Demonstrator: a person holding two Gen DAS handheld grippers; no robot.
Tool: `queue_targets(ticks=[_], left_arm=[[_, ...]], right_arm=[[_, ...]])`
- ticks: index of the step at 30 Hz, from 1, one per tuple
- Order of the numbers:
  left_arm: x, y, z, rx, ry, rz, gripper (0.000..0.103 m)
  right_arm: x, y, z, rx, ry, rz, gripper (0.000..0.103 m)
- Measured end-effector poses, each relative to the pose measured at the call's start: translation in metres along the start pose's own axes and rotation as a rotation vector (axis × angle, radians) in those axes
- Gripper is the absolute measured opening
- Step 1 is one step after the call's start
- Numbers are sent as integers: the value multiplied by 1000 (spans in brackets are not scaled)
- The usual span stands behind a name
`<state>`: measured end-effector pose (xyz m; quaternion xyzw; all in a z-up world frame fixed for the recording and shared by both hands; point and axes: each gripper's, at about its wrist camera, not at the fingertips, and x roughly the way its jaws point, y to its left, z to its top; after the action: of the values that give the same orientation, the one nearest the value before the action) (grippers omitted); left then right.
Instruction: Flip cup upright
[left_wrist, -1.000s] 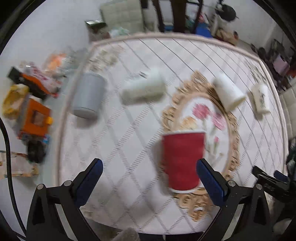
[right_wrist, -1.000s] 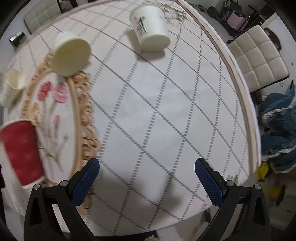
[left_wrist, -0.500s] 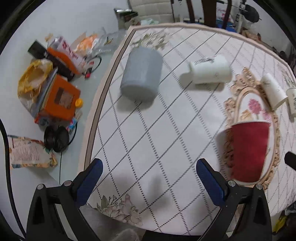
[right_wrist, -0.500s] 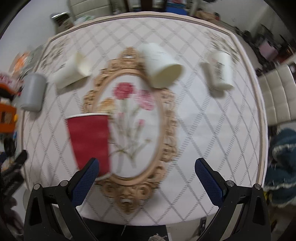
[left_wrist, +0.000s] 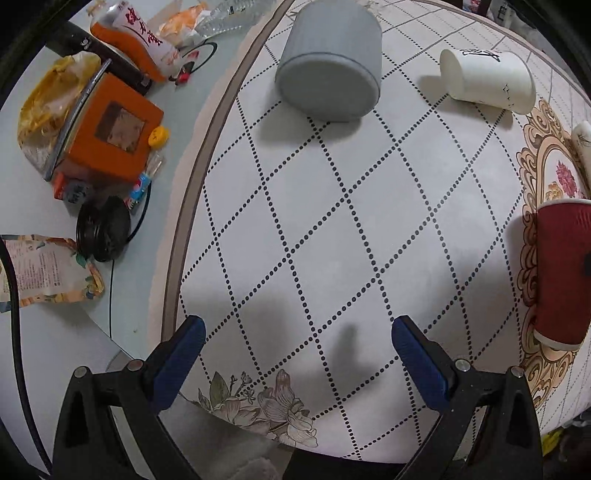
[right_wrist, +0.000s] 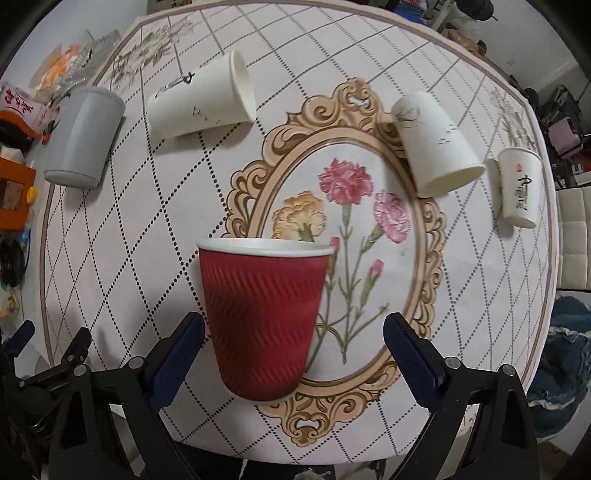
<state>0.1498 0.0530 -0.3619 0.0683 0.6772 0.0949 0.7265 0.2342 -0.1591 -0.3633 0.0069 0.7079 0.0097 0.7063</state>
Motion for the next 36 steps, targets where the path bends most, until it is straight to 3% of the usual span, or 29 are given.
queue_targets(ticks=[7, 10, 17, 25, 30, 36], left_arm=[[0, -4, 2, 2, 7, -20, 103], [1, -6, 4, 2, 11, -38, 103], [6, -8, 1, 21, 32, -42, 103], [10, -4, 2, 47, 56, -49, 103], [4, -6, 7, 64, 59, -62, 103], [6, -11, 25, 65, 72, -78, 103]], right_arm=[[20, 7, 3, 2, 46, 42, 87], [26, 11, 1, 3, 61, 62, 74], [29, 19, -10, 14, 40, 39, 74], [24, 8, -27, 108, 11, 130, 73], [15, -1, -35, 162, -68, 180, 73], [-4, -14, -39, 226, -310, 174, 73]])
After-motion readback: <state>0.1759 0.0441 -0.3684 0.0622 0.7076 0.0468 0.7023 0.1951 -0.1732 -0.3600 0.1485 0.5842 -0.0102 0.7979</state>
